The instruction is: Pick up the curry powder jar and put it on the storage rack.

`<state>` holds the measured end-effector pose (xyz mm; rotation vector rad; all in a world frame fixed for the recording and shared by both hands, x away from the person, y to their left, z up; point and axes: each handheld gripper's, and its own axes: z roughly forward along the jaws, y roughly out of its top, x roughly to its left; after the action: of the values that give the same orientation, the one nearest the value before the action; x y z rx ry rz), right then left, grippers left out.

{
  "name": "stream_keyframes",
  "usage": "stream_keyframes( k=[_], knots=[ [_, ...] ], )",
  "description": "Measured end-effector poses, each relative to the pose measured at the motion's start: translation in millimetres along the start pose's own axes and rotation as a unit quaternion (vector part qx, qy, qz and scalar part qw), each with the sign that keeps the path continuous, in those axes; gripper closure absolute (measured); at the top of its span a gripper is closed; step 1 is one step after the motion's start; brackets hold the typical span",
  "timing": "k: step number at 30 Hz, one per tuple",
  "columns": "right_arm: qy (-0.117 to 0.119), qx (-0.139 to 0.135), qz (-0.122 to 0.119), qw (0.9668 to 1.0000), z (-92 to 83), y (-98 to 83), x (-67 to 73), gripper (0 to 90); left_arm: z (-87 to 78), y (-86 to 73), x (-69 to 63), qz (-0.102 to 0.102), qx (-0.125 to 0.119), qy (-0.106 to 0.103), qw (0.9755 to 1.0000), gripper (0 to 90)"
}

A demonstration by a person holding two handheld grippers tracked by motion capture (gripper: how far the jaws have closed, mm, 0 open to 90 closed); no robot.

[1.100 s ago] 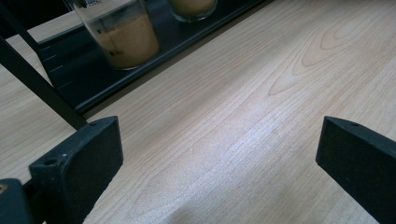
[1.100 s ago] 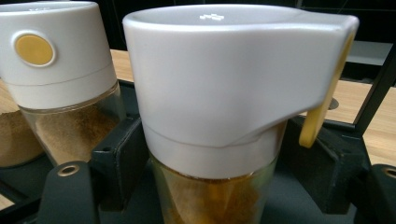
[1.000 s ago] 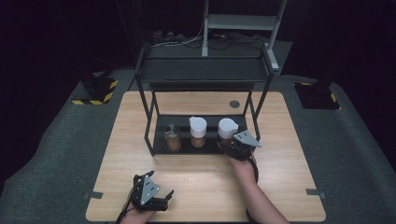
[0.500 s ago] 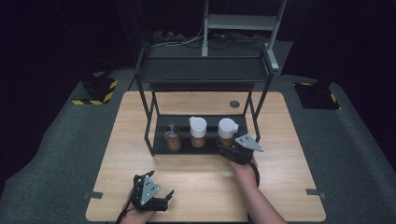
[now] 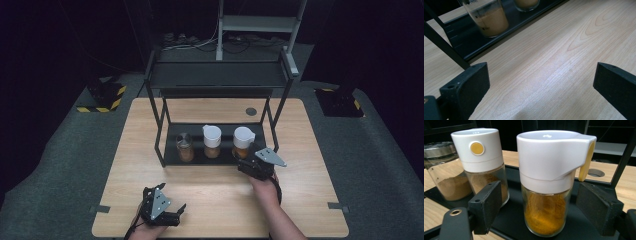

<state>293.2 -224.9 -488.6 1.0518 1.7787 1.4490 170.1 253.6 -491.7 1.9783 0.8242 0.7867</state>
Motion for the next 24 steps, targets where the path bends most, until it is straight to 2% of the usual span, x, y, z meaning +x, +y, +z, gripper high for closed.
stream_keyframes(
  k=[6,11,13,14,15,24],
  knots=[
    [0.009,-0.003,0.001,1.0,-6.7,2.0,-0.7,16.7,0.2,0.3,-0.2,0.0,0.001,0.0,1.0,0.9],
    [0.017,-0.004,-0.002,0.9998,-11.8,4.7,-0.8,10.3,0.2,0.4,0.1,0.0,0.001,0.0,1.0,0.9],
    [0.022,-0.004,-0.003,0.9998,-14.0,5.7,-1.1,7.0,0.4,0.6,0.2,0.0,0.002,0.0,1.0,0.9],
    [0.023,-0.008,-0.006,0.9997,-17.8,5.6,-0.1,1.6,0.4,0.7,0.2,-0.001,0.002,0.0,1.0,0.9],
    [0.022,-0.01,-0.009,0.9997,-20.4,5.4,1.0,0.1,0.4,0.7,0.2,-0.001,0.002,0.0,1.0,0.9],
    [0.022,-0.022,-0.014,0.9994,-40.6,6.2,2.0,0.0,1.0,1.5,0.3,-0.002,0.004,-0.001,1.0,0.9]
  ],
)
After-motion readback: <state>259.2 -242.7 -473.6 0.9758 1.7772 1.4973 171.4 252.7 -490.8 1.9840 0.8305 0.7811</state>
